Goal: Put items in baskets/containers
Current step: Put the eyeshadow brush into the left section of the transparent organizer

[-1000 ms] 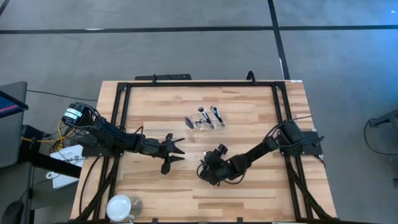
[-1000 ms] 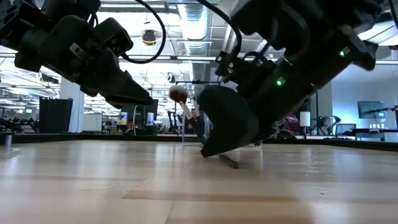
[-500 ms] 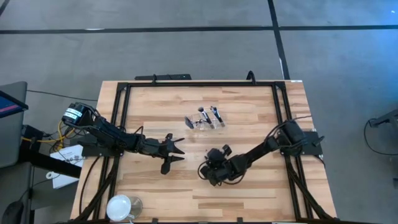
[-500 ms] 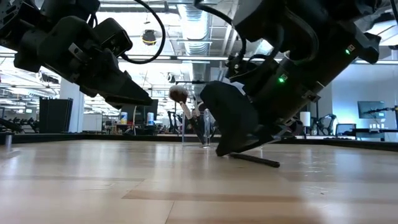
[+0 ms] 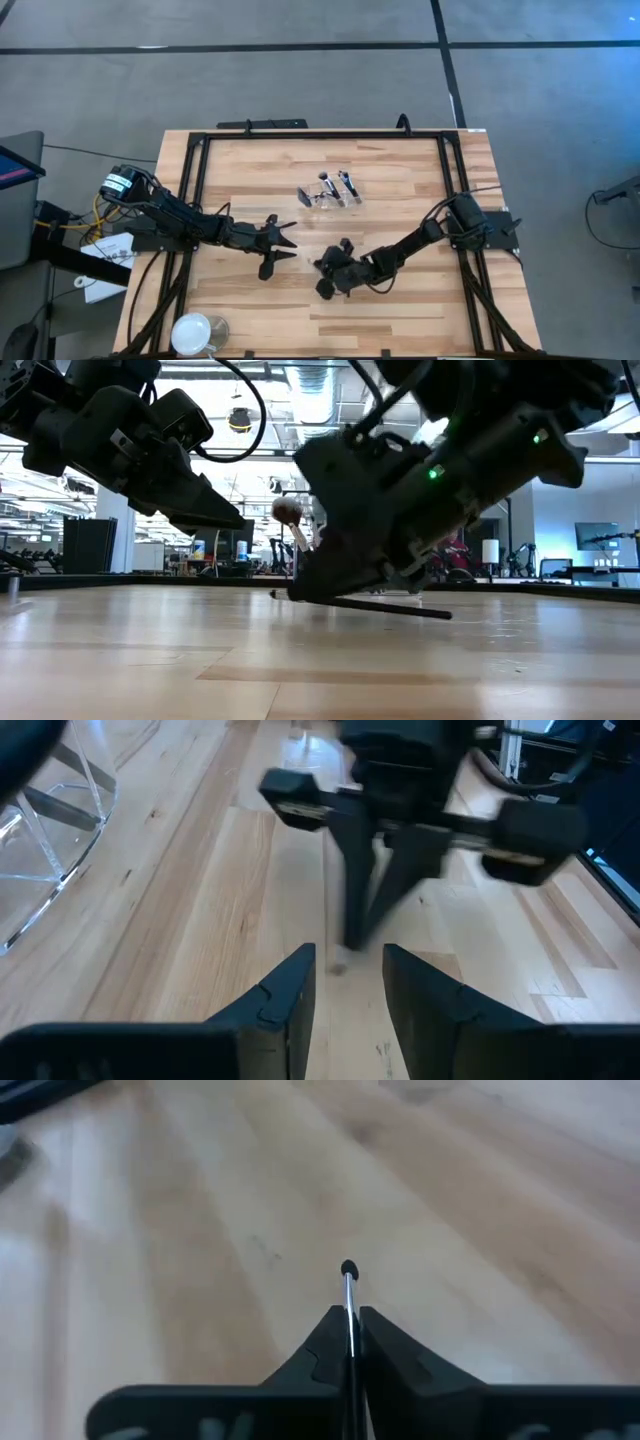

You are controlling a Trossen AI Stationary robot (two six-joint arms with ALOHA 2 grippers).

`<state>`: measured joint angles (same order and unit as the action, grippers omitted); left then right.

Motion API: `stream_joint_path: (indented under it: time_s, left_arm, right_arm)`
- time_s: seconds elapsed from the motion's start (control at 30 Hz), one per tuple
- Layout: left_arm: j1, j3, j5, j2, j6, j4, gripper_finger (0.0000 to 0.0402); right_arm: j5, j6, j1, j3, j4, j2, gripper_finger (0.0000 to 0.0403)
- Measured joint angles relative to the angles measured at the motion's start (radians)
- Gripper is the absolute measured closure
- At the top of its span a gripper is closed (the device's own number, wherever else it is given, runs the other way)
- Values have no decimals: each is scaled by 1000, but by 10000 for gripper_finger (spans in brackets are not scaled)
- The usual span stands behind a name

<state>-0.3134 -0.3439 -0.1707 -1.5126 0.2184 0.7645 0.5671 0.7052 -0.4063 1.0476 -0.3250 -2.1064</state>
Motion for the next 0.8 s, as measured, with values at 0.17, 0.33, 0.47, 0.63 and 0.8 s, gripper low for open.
stream_joint_path:
  time_s: [0.17,0.33,0.47,0.63,0.8]
  left_arm:
    - [0,0,0,0,-2,0,286]
    - [0,0,0,0,-5,0,286]
    - [0,0,0,0,-28,0,286]
    - [0,-1,0,-23,-66,2,286]
    - [2,-9,-7,-152,-88,22,286]
  right_arm:
    - [6,-26,14,1,-4,1,383]
    - [15,-33,15,1,-5,1,385]
    - [4,-33,16,4,-27,-14,386]
    - [-2,-36,29,24,-148,-94,386]
    - [-42,-71,42,71,-149,-120,386]
